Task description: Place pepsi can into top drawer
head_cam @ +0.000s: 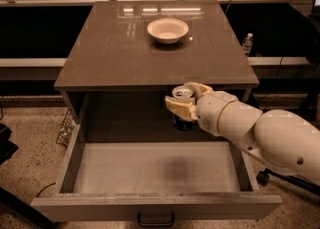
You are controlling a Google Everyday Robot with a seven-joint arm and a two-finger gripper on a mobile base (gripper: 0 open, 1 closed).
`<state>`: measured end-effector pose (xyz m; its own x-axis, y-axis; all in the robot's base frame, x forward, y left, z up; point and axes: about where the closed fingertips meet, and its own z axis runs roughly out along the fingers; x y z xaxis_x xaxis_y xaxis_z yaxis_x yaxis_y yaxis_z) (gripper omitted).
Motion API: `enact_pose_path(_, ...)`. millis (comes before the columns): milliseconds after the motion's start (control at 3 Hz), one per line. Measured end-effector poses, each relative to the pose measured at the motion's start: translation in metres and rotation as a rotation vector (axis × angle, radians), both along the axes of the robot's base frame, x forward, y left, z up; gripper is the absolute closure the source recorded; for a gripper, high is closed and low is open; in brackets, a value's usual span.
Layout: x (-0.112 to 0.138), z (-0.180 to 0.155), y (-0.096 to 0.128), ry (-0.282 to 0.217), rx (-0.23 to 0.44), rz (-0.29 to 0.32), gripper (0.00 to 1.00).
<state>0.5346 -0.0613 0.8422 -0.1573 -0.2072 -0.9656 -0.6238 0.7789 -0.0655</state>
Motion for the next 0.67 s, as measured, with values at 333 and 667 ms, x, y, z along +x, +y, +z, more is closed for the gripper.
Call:
enact_pose_path(333, -0.003, -0.036, 0.016, 0.019, 0.056, 0.150, 1.00)
enact_pose_path(667, -0.015, -0.066, 0.033, 0.037, 0.135, 0.252, 1.00)
